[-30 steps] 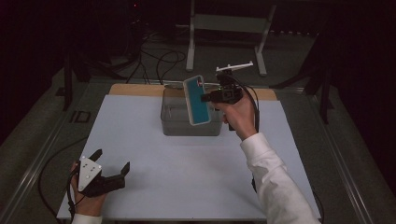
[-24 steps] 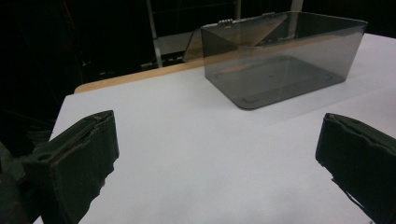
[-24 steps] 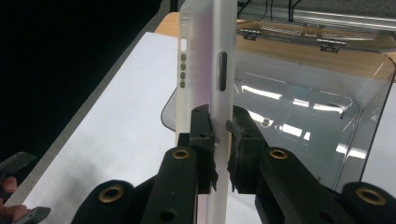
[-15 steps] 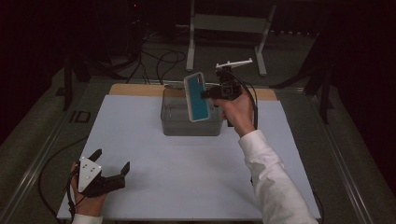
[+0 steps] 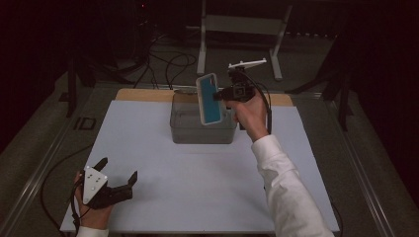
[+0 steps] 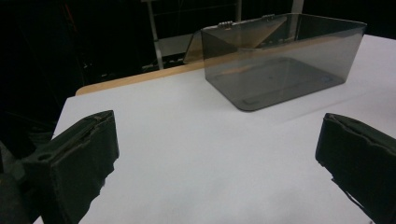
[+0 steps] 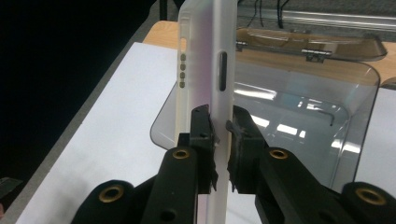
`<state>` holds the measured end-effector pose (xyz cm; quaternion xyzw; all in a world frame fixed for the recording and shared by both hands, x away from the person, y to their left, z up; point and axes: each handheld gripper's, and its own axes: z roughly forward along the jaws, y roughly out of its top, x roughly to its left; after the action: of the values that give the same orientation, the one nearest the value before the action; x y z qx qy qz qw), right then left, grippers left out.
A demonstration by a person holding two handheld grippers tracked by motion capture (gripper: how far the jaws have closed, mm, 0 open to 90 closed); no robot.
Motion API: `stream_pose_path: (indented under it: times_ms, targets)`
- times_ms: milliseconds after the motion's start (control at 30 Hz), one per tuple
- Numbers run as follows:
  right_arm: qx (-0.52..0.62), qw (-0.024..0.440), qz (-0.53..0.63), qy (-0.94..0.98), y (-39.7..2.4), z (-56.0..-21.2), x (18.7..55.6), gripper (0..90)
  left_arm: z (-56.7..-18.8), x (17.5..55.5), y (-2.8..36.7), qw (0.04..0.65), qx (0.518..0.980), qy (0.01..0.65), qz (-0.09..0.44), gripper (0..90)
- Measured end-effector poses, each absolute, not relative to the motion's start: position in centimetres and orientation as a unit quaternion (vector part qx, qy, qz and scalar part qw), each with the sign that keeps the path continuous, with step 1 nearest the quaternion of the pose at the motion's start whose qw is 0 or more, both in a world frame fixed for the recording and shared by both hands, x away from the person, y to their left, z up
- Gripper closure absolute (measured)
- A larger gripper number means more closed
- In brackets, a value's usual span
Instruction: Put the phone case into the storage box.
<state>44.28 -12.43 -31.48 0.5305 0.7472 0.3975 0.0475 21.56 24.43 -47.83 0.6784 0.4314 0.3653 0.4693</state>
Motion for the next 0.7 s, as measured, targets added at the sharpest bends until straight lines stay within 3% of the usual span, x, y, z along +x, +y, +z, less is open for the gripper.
stream_pose_path:
  times_ms: [700]
  targets:
    - [0.545,0.082,0.376,0.745,-11.4,-30.9,45.7,82.0,-47.7,21.6,24.5,0.472,0.675,0.432,0.367,0.4]
